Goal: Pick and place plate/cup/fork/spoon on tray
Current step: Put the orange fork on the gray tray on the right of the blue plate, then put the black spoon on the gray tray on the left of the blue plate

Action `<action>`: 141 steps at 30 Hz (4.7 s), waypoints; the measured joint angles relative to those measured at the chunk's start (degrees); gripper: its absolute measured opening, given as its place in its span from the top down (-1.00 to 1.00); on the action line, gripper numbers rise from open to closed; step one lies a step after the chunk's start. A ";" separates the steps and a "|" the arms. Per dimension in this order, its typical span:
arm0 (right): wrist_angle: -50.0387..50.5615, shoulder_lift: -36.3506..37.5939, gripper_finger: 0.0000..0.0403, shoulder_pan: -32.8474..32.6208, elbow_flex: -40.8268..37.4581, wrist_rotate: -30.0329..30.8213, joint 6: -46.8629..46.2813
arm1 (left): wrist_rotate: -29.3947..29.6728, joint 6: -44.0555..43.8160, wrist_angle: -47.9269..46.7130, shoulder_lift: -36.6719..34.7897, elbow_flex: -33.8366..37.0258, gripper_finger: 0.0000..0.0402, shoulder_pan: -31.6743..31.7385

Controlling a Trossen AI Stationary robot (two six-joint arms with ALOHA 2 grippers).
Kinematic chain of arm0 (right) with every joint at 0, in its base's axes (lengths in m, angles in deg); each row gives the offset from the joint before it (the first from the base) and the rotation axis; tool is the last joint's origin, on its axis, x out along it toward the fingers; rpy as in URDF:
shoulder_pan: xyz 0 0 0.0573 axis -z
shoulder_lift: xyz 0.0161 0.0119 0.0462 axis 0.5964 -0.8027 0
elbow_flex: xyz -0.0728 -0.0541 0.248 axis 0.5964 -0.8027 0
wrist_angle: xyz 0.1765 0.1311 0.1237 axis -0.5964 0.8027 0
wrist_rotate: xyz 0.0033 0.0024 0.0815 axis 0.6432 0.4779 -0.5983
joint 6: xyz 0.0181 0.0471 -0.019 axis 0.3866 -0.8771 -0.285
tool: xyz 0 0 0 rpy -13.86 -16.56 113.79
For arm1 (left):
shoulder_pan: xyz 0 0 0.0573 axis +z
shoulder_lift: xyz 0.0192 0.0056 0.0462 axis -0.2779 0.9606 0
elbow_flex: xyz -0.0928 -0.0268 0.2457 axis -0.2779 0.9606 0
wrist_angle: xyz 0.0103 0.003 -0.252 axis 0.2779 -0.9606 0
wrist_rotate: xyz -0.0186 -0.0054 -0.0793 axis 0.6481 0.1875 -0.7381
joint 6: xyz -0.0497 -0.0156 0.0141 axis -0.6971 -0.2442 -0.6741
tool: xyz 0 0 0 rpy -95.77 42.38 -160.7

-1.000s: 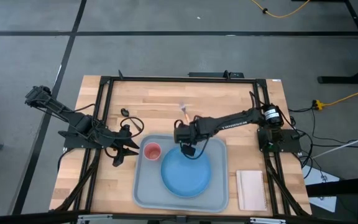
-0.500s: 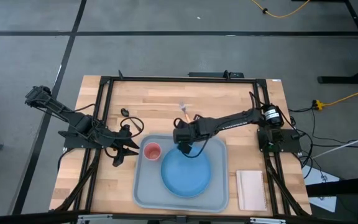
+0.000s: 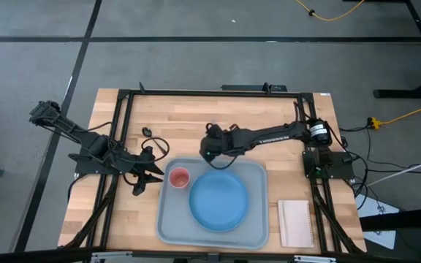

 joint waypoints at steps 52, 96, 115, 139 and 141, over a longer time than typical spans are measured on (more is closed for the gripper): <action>26.85 2.51 0.67 -2.02 7.84 -4.61 -5.85 | -0.02 2.44 0.28 -0.02 0.00 0.36 0.00; 10.32 2.43 0.29 -41.13 -12.62 -16.26 -93.05 | -0.48 -3.04 -0.05 -0.02 0.00 0.36 0.00; 13.07 2.51 0.28 -41.11 -12.51 -10.61 -80.61 | -0.03 -3.06 -0.03 -0.02 0.00 0.36 0.00; 44.47 4.44 0.28 -36.58 12.79 34.04 -37.36 | 0.78 -3.03 0.32 0.00 0.00 0.36 0.01; 44.34 4.50 0.28 -35.05 12.10 38.20 -31.32 | 3.09 -2.13 0.33 0.00 0.00 0.36 0.07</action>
